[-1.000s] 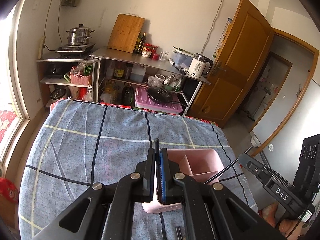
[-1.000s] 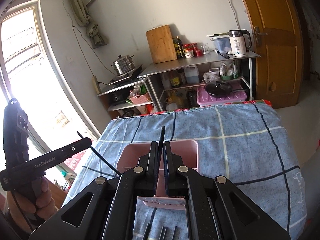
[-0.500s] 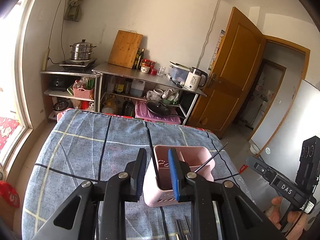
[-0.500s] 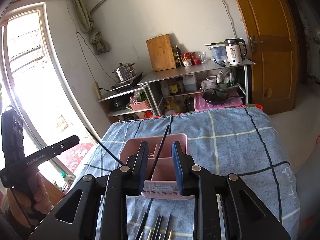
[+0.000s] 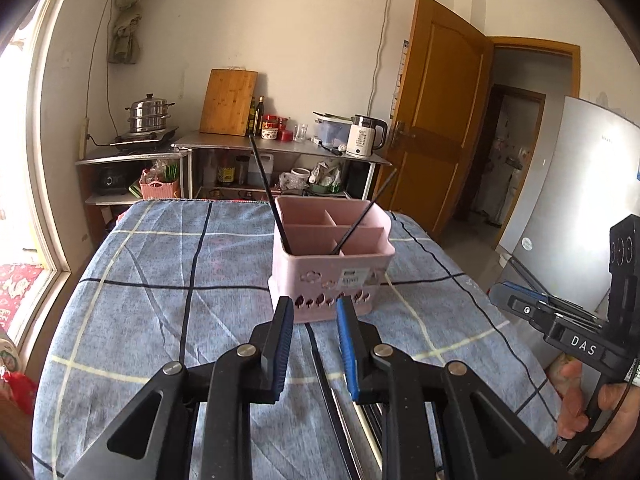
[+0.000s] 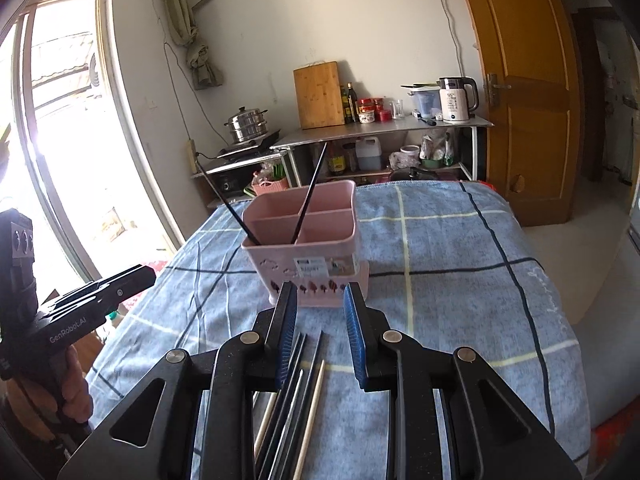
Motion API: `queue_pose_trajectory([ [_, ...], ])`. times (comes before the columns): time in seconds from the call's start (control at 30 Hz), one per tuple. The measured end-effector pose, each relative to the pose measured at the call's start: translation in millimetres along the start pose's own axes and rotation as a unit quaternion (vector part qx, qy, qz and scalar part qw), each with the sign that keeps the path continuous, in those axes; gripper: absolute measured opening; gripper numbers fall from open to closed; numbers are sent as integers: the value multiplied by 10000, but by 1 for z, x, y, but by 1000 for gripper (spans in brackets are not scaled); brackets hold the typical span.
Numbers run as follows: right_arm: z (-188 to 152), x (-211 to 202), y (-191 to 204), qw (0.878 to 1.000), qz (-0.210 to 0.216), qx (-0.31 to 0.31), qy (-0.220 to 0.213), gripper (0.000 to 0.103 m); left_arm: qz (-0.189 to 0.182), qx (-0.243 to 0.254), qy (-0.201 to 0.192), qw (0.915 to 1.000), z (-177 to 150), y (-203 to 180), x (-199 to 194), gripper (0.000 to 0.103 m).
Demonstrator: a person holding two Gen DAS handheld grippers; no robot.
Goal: Organize utensils
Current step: 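Return both grippers to the chopstick row and grasp one black chopstick each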
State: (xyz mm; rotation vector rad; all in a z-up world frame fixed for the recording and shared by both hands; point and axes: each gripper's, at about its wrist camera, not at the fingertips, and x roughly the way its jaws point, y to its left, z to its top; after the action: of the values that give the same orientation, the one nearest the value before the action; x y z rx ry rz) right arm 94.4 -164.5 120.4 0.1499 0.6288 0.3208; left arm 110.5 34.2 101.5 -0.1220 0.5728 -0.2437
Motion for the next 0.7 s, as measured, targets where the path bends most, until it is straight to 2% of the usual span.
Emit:
queue_pose_trajectory([
  [0.2,-42,-7,4,9997,-55,-57,244,25,-42,-129,175,9998,-43,-4,-12,22],
  [0.37,-67,-10,4,9989,-59,0,472,25,-55,-114,376,9992,-65,-9,-16,22],
  [0.7,-80,-8,4,9980,-88,19,619,25,-94,-200,639,9977,-84,-8,-6,22],
])
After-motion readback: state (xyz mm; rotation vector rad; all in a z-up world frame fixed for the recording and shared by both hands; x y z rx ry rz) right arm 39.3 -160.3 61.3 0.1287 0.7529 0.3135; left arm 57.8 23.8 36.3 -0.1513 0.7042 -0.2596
